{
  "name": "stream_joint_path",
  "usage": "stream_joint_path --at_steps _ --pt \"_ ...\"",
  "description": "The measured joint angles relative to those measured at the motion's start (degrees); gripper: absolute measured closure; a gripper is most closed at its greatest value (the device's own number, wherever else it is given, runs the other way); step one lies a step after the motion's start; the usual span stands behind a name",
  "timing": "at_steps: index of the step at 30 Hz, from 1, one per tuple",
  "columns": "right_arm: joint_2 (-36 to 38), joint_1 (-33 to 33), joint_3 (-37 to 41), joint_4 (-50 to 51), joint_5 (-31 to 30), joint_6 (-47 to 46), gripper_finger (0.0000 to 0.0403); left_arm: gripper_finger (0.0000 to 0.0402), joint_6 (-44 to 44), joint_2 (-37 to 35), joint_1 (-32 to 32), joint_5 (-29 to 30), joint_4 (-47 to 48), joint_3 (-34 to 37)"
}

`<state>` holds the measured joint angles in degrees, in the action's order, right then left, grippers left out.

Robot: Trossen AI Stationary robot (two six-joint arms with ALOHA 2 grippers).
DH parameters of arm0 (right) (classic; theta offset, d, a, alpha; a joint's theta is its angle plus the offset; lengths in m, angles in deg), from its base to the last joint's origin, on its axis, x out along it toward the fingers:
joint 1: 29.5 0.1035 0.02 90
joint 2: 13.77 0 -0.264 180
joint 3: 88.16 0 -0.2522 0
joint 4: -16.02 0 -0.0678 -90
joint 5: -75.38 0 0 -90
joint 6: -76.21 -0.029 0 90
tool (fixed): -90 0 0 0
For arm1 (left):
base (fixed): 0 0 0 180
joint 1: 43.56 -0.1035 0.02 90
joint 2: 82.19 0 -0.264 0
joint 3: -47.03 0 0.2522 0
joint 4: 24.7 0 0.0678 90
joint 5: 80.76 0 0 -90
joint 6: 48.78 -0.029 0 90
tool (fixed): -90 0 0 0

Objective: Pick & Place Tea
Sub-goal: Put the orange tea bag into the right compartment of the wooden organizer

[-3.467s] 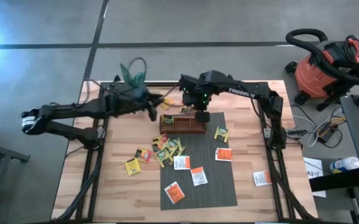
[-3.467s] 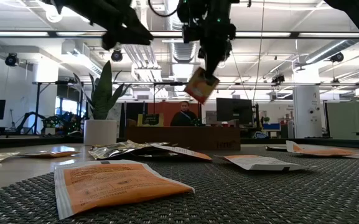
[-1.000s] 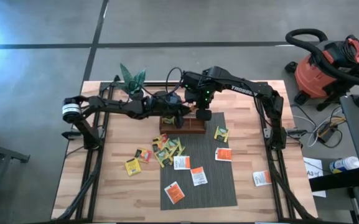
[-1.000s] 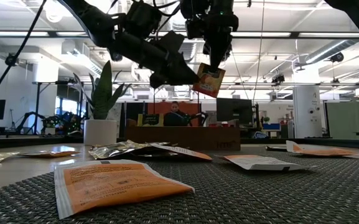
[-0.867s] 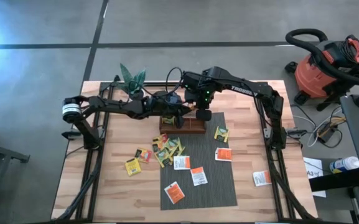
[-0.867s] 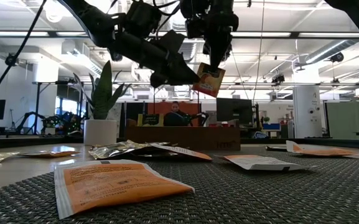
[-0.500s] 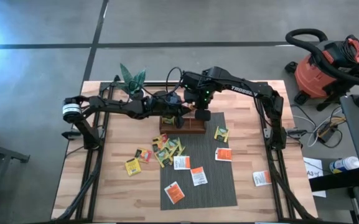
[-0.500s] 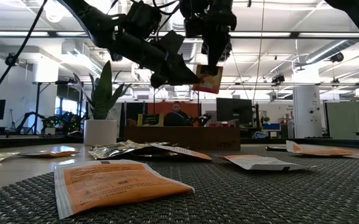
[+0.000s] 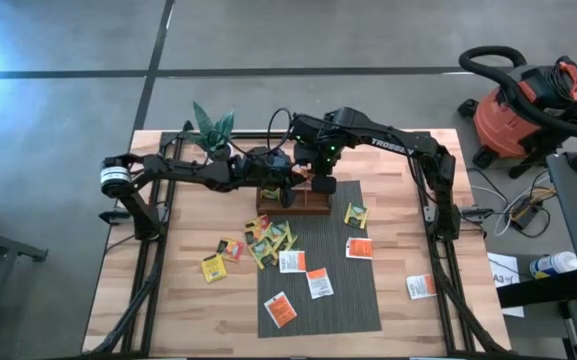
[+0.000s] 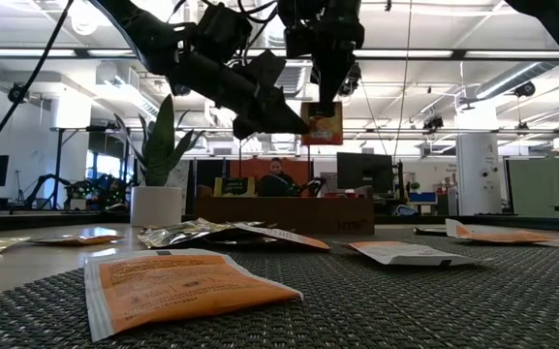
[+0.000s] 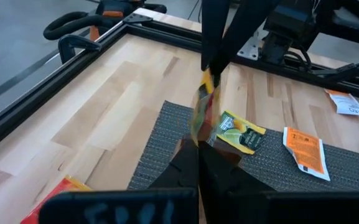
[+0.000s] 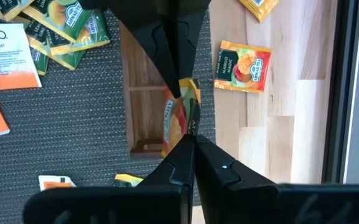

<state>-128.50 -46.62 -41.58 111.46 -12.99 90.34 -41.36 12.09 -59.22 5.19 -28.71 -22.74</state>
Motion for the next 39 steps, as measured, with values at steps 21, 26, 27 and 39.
stream_joint_path --at_steps 21,26,27,39 --pt "-0.3 0.0 1.0 0.0 -0.3 2.0 0.0394 0.0401 1.3 -2.5 0.9 4.8 4.4 -0.1" --pt "-0.3 0.0 1.0 0.0 -0.3 0.6 0.0394 0.0401 1.4 -2.2 0.9 4.5 2.6 0.0" --pt "-0.3 0.0 1.0 0.1 -0.3 0.6 0.0394 0.0401 1.4 -2.2 0.9 4.5 2.2 0.0" --pt "-0.3 -0.1 1.0 -1.2 -0.3 -0.5 0.0394 0.0401 1.2 -2.2 0.9 3.5 1.1 0.0"
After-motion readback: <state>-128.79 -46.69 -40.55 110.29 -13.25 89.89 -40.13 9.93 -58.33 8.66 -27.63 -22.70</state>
